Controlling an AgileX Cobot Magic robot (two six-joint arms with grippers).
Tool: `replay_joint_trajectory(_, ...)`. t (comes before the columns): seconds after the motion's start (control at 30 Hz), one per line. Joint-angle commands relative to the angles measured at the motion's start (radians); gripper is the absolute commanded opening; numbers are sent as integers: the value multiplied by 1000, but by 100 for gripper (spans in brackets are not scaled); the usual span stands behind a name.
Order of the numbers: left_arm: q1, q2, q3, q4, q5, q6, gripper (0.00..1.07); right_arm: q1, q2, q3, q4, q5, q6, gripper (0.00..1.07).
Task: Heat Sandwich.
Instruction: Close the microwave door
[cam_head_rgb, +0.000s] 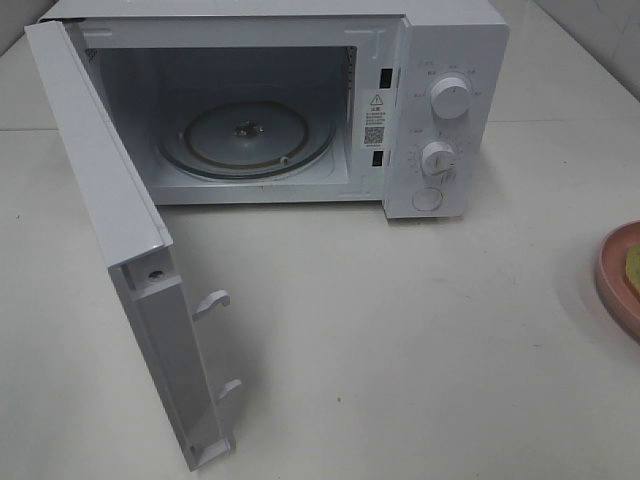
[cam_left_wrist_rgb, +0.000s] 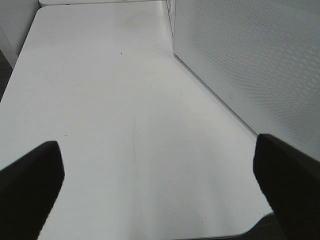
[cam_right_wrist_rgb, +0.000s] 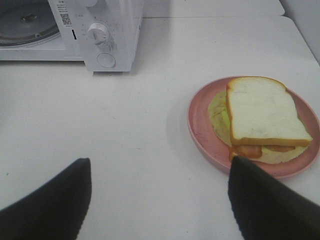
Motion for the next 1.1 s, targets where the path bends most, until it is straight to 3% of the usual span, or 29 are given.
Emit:
replay_joint_trajectory(0.03, 5, -5, 2, -2, -13, -3, 98, -5, -29, 0, 1, -3, 1, 74)
replay_joint_trajectory(1.1, 5, -5, 2, -6, -13, -3, 98, -5, -29, 0, 1, -3, 1, 74)
